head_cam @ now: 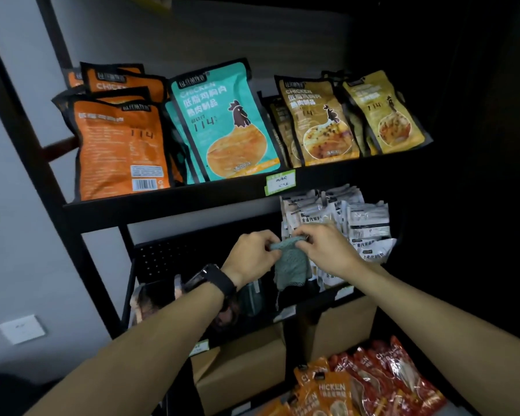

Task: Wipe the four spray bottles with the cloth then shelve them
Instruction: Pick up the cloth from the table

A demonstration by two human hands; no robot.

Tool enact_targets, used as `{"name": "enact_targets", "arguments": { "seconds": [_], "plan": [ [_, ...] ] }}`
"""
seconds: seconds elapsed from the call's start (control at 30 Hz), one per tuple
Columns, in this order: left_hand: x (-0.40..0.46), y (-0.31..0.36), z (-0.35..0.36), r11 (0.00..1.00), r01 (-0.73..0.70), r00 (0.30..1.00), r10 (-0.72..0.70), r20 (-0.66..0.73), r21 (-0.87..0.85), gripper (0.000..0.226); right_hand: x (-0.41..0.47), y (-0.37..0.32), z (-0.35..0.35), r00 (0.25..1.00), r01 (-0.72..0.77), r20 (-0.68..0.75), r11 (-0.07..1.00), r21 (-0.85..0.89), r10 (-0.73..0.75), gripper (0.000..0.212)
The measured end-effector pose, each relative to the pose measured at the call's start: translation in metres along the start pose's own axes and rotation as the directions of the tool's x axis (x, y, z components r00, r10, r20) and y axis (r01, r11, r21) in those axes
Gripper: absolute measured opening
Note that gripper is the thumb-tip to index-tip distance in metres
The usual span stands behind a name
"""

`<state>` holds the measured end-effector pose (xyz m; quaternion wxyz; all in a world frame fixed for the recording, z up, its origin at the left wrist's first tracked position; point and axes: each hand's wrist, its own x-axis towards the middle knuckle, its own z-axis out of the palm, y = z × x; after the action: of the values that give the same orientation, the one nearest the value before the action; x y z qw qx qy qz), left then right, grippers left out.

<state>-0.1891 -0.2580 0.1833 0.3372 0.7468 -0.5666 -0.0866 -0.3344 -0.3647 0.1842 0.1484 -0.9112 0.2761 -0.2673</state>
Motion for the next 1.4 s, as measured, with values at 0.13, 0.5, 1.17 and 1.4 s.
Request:
{"name": "enact_targets", "arguments": {
  "seconds": [0.13,0.5,1.17,1.4],
  "plan": [
    [-0.003,-0.015,0.035,0.989,0.088,0.995,-0.081,0.066,-0.116,0.006,-0.007,0.024,0.025,0.998,-0.036,0.056,0.999,0.037,0.033,0.015],
    [-0.011,-0.067,0.123,0.961,0.258,0.954,-0.238,0.182,-0.096,0.013,-0.028,0.089,0.106,0.962,-0.092,0.261,0.995,0.037,0.080,0.013],
    [0.023,-0.105,0.186,0.949,0.313,0.930,-0.315,0.189,0.042,0.076,0.022,0.136,0.184,0.950,-0.148,0.287,0.987,0.065,0.123,0.039],
    [0.023,-0.116,0.193,0.940,0.302,0.925,-0.329,0.189,0.158,0.033,-0.010,0.150,0.188,0.942,0.029,0.333,0.999,0.025,-0.035,0.027]
  ]
}}
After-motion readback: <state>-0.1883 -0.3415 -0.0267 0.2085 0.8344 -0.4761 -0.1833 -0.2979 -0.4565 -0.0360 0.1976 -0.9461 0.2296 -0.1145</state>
